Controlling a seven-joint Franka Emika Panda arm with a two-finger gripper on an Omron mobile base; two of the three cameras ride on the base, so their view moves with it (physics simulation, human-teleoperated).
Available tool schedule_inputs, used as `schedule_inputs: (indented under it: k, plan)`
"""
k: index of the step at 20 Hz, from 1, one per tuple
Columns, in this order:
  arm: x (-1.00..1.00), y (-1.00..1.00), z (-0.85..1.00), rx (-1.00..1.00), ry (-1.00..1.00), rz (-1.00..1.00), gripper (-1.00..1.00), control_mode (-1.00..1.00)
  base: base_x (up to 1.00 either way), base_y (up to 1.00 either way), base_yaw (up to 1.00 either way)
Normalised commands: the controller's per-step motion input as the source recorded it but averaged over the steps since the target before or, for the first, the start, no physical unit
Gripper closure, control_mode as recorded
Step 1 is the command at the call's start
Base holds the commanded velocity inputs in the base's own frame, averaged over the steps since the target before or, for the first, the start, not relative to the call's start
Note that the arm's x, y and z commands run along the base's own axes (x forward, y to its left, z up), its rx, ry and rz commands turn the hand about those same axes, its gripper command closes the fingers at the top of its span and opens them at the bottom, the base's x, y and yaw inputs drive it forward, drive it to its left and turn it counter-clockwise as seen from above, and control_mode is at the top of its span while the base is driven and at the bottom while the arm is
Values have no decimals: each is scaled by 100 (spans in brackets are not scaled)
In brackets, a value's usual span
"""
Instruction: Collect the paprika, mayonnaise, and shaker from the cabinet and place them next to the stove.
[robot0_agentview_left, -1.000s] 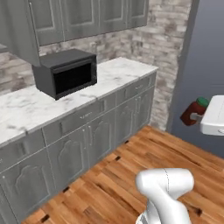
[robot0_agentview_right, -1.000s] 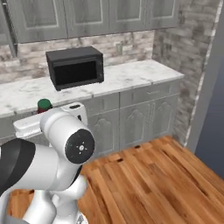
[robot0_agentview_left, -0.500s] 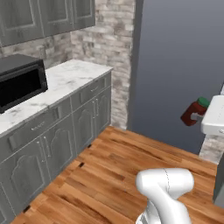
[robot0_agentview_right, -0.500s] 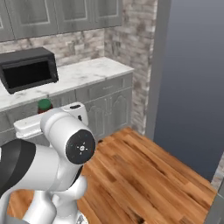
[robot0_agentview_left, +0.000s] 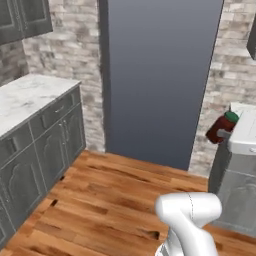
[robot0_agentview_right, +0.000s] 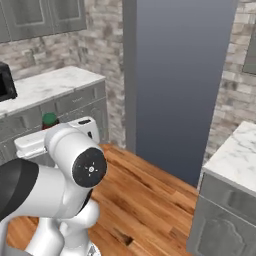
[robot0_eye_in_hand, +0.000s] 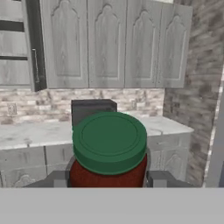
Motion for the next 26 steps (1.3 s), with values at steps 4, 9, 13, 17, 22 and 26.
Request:
schedule_inputs:
  k: [4,9,13,17,22,26]
  plan:
    - [0,0,0,0,0,0,100,100,0,-100,-32]
    - [0,0,0,0,0,0,100,100,2,-98,-37]
    - [0,0,0,0,0,0,100,100,0,-98,-36]
    - [0,0,0,0,0,0,100,100,0,-95,-34]
    - [0,0,0,0,0,0,100,100,5,-88,-31]
    - [0,0,0,0,0,0,100,100,31,-69,-24]
